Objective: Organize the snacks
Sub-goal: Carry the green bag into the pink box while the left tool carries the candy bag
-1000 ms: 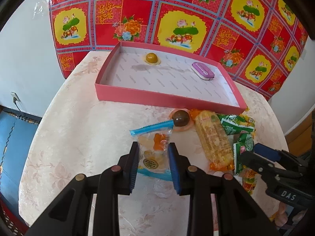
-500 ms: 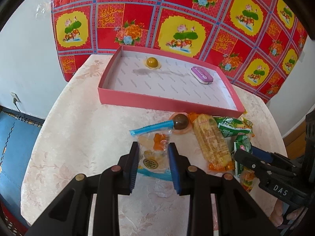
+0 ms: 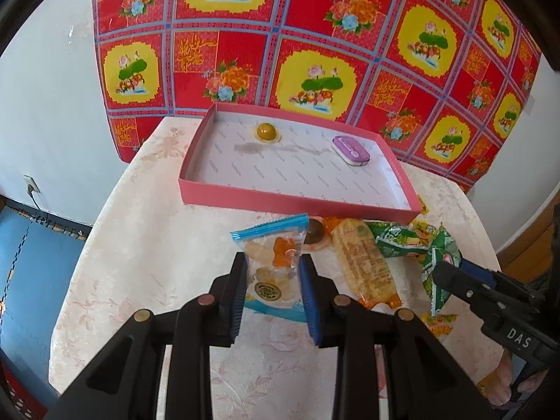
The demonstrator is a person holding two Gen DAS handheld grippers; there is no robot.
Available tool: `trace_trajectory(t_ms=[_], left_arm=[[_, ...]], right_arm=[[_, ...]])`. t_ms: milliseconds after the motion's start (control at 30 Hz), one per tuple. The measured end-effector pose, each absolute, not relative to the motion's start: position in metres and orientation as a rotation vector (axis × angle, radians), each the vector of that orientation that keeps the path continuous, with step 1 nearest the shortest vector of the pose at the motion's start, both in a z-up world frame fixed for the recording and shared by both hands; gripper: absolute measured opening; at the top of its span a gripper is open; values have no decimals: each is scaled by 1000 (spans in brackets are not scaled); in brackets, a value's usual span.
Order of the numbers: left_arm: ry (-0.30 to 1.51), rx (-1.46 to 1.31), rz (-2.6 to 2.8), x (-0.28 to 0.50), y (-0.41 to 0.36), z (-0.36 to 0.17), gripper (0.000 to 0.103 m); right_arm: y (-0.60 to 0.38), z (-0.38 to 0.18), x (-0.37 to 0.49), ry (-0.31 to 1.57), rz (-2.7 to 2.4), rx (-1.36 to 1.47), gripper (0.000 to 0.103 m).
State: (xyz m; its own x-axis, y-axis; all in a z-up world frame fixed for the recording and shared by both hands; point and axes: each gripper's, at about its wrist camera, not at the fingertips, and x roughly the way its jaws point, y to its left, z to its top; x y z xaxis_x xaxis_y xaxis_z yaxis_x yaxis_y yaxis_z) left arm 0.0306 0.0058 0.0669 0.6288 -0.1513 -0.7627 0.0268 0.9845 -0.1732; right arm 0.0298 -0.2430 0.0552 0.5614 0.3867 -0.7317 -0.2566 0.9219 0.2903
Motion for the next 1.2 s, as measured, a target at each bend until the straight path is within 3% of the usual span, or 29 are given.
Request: trace_trajectory(t_ms=[700,1200], left_arm=[[789,-120,-95,73,13,102,30],[819,-64,-92,119,5,88,30]], right_arm=[[-234,83,64,838,395,128,47],[-229,71,114,874,369,113,47]])
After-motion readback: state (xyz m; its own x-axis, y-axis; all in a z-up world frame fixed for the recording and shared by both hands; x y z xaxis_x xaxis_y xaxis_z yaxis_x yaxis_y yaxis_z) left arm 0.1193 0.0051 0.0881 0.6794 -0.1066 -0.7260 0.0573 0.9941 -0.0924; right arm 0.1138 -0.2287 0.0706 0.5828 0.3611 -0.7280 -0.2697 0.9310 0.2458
